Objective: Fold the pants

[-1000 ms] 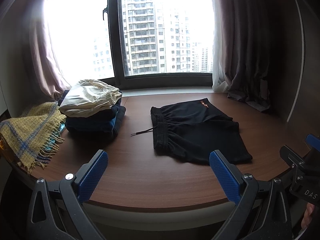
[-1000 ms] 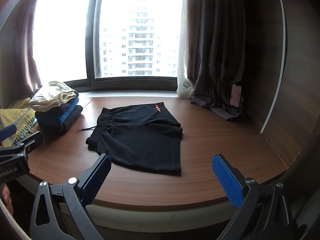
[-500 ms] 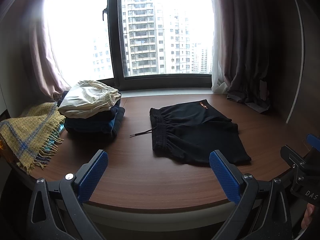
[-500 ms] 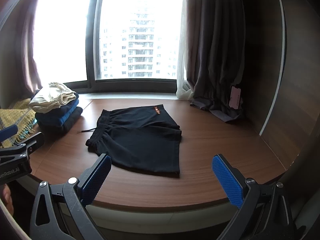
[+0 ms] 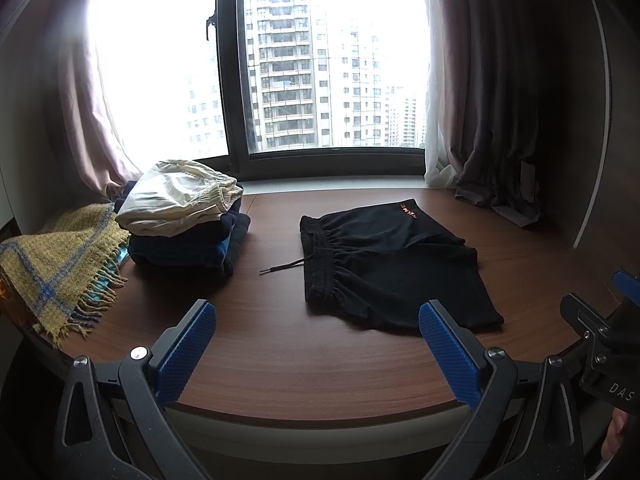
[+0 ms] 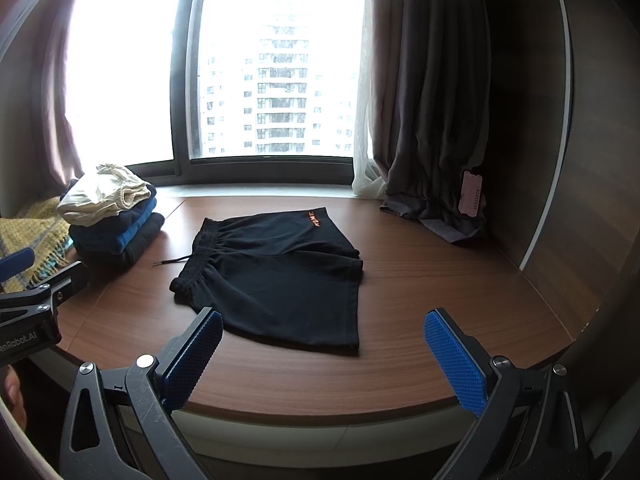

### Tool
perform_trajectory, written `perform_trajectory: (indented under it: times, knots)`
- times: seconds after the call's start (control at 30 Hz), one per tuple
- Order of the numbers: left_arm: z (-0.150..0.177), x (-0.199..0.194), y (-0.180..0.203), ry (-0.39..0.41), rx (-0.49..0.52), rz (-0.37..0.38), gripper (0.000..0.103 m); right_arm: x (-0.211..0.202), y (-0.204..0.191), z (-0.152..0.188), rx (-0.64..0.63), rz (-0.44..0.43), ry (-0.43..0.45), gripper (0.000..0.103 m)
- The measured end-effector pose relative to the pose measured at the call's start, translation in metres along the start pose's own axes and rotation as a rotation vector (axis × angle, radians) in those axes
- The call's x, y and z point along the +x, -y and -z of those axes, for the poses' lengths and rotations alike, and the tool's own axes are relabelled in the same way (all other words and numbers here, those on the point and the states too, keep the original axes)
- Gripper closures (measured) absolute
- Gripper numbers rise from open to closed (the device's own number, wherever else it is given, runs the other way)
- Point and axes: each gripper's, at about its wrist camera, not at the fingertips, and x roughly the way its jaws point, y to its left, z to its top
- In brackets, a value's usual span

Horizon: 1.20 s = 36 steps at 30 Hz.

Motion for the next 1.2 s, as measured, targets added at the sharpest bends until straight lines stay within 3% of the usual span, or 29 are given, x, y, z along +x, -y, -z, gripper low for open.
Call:
perform_trajectory:
  times: [0.5,0.73,1.0,1.2]
  knots:
    - [0.003,0.017,0.003,-0.033,-0.012,-0.055,0.0,0.02,0.006,0.002,-0.003,-0.024,-0.029,0.001]
    - [0.009,0.035,0.006,-0.059,-0.037,-0.113,0.0,0.047,0.014,0.008,0.01,-0.027,-0.07,0.001]
    - [0.005,0.052,0.013,-0.066,-0.056,-0.172,0.001,0.079,0.02,0.007,-0.015,-0.097,-0.101,0.001]
    - [-0.001,0.068,0.009,-0.083,-0.063,-0.183,0.004,0.101,0.024,0.004,-0.005,-0.116,-0.123,0.001]
